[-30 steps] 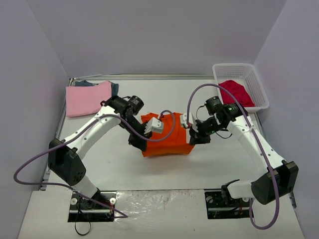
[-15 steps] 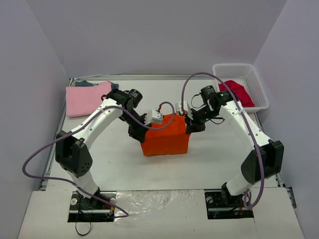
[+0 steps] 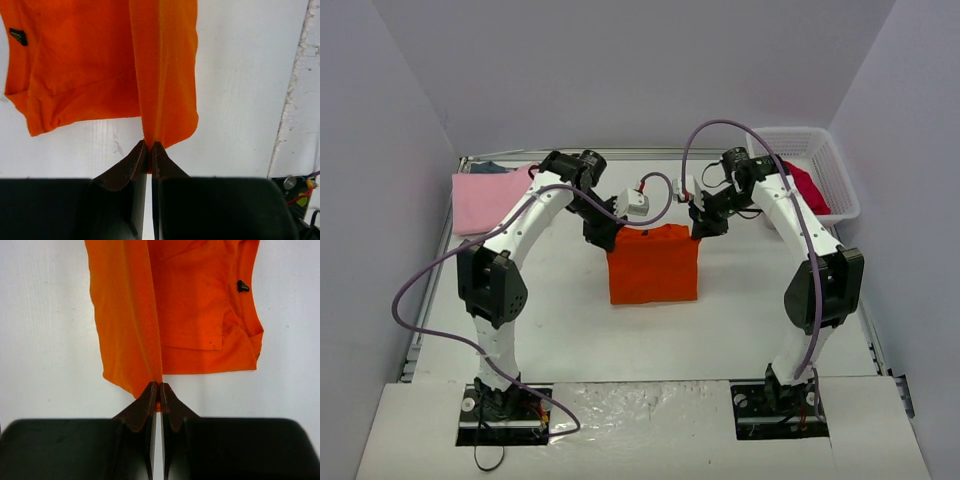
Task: Fold and stack the t-shirts
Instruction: Fold the long partially folded tshirt into a neat square
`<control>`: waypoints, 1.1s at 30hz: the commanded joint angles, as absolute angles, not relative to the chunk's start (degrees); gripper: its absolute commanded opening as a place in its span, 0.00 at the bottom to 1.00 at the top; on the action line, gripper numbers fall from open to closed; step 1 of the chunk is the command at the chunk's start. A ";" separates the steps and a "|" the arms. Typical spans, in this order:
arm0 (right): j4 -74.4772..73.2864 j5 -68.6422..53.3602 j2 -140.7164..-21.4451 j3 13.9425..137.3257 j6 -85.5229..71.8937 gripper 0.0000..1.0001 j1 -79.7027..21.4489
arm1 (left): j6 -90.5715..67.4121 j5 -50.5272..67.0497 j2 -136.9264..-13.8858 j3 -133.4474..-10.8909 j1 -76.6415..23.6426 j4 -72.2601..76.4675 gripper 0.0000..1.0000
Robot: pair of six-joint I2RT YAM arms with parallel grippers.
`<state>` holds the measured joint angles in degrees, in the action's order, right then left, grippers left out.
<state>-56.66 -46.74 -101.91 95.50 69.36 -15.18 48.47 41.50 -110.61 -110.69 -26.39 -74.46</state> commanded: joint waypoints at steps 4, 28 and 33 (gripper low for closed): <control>-58.97 -45.97 -109.06 104.31 71.02 0.00 -13.54 | 52.03 40.87 -115.92 -119.87 -23.56 -84.46 0.02; -53.97 -50.54 -135.34 134.64 63.37 0.00 -13.71 | 53.00 41.75 -128.49 -127.97 -17.05 -82.10 0.02; -49.23 -50.01 -138.95 137.98 59.60 0.00 -14.68 | 50.90 41.05 -129.20 -125.07 -16.44 -78.32 0.02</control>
<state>-52.64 -50.04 -137.51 135.26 62.72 -14.41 51.77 41.71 -129.73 -125.69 -17.67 -74.11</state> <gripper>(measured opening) 0.009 0.046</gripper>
